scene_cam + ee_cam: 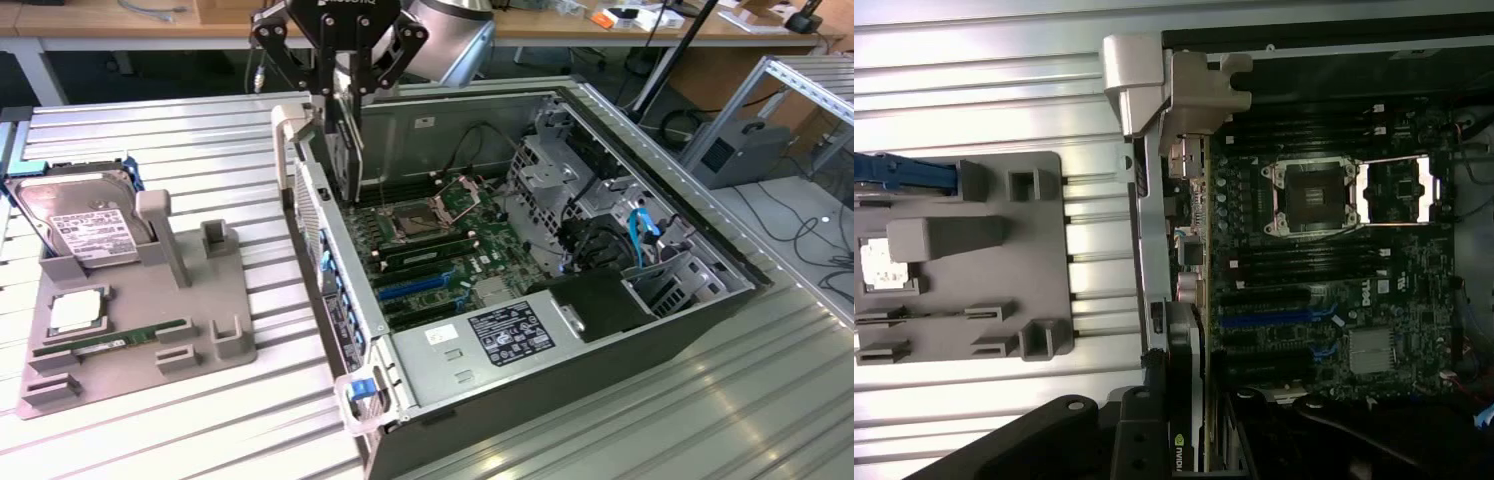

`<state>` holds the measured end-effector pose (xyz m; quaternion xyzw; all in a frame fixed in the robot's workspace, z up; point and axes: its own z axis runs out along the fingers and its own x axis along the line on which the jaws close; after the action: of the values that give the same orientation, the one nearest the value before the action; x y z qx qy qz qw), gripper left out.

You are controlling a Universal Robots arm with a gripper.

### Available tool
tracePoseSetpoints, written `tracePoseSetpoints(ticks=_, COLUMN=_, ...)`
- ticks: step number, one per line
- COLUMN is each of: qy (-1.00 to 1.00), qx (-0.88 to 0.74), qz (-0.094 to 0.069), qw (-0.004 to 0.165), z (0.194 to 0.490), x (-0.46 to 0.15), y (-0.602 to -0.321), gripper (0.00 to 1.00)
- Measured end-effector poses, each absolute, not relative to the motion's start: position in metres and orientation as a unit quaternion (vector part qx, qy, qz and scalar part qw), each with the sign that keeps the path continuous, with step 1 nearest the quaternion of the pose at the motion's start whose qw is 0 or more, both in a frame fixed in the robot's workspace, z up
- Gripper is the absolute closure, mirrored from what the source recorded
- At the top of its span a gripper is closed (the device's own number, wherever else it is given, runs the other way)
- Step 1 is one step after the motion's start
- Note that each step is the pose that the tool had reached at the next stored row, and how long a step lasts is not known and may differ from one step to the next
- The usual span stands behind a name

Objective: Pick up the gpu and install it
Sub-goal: 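Pick up the gpu and move the gpu toward the slot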

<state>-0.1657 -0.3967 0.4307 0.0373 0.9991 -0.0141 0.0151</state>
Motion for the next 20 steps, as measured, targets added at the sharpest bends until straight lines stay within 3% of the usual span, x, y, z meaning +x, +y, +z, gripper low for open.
tracePoseSetpoints(ticks=20, qy=0.999, qx=0.037, qz=-0.014, qw=0.009, z=0.423, x=-0.097, y=-0.397, gripper=0.73)
